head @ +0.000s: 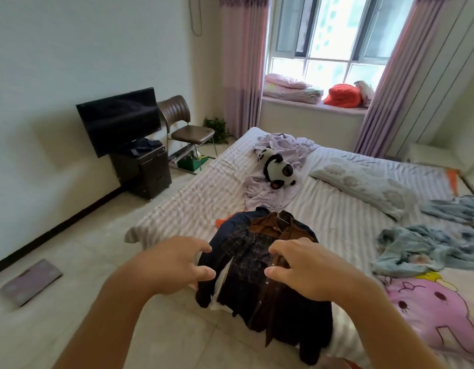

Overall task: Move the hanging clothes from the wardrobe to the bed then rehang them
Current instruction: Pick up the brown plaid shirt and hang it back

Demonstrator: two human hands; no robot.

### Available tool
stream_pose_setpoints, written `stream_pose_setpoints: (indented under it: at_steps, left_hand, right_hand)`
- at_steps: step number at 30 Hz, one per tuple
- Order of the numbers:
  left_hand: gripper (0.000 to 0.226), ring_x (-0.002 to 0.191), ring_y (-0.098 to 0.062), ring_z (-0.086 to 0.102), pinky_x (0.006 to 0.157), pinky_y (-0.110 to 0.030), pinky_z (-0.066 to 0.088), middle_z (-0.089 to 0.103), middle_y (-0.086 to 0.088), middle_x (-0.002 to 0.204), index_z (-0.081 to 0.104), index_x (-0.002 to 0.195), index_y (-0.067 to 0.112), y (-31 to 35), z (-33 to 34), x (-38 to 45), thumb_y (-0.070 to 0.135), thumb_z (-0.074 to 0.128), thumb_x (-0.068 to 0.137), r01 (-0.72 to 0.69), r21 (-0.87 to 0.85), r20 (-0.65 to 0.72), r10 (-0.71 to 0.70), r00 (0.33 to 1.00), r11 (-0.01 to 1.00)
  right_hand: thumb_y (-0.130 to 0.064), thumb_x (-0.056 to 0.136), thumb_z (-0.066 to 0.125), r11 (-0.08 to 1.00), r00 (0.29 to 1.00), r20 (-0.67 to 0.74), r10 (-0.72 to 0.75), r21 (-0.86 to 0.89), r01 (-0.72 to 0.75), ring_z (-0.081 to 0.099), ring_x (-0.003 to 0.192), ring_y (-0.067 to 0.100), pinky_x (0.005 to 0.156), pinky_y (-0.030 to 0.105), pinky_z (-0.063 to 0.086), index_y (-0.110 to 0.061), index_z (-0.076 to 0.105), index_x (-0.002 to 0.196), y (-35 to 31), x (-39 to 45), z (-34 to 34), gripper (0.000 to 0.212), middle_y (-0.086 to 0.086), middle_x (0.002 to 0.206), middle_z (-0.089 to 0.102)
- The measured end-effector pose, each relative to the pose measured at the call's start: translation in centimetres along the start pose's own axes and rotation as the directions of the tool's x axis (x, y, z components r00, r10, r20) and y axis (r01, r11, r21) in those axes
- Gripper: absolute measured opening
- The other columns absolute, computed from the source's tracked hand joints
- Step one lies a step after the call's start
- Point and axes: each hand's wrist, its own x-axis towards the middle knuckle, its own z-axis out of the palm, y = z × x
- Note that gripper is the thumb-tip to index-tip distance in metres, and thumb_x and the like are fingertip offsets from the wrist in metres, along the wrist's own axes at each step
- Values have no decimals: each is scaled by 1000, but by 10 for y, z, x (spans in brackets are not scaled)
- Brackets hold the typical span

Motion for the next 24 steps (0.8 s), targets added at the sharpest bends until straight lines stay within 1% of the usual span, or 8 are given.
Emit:
stream_pose_setpoints:
  at_steps: [4,9,13,16,17,20,22,24]
  left_hand:
    - [59,126,-12,49,94,-24,40,47,5,143,41,144,33,9,-24,67,48,61,91,-69,51,50,66,997,996]
    - [59,129,-14,48,98,-26,40,46,3,145,40,145,31,26,-38,144,46,61,92,-123,75,115,114,987,990]
    - [60,130,-14,47,102,-27,39,44,3,147,39,146,29,44,-41,210,45,60,93,-156,90,157,140,978,984]
    - [61,131,-14,47,103,-28,40,44,2,147,39,146,28,60,-40,266,45,60,92,-161,97,175,142,974,982]
    - [60,130,-14,47,103,-28,40,44,2,148,38,146,28,66,-38,286,45,60,93,-161,103,170,142,975,982]
    - [59,128,-15,49,103,-31,42,46,3,146,39,146,28,85,-37,343,47,58,93,-139,128,130,122,984,982]
    - [57,125,-15,51,102,-35,44,50,5,143,42,144,28,98,-37,378,48,58,93,-138,125,106,125,986,982]
    - [54,123,-14,52,101,-36,44,52,6,140,44,143,29,110,-36,411,47,57,93,-141,121,78,132,988,983]
  right_hand:
    - [-55,94,51,998,997,-42,59,23,-58,47,128,18,102,36,43,-26,41,143,20,45,-17,57,-3,141,50]
    - [-56,94,51,994,994,-52,92,68,-88,50,126,16,102,35,44,-27,41,143,55,98,-33,58,-5,140,50]
    - [-56,93,52,992,993,-69,101,87,-95,56,117,14,97,36,48,-28,48,137,99,148,-41,53,-6,133,57]
    - [-55,93,52,993,993,-72,93,79,-87,58,106,14,84,29,47,-27,52,132,138,188,-51,48,-6,121,60]
    - [-54,94,52,994,993,-88,84,71,-78,58,105,14,83,29,46,-27,51,133,152,202,-55,48,-5,120,60]
    - [-52,96,50,997,992,-107,62,49,-57,56,110,13,88,30,46,-26,48,136,189,240,-74,47,-7,122,59]
    - [-51,97,49,997,993,-101,67,39,-63,58,103,14,84,30,48,-24,53,127,214,264,-85,40,-6,114,61]
    - [-50,96,49,997,993,-92,76,18,-75,60,88,14,75,31,50,-22,56,110,238,288,-95,33,-5,98,61]
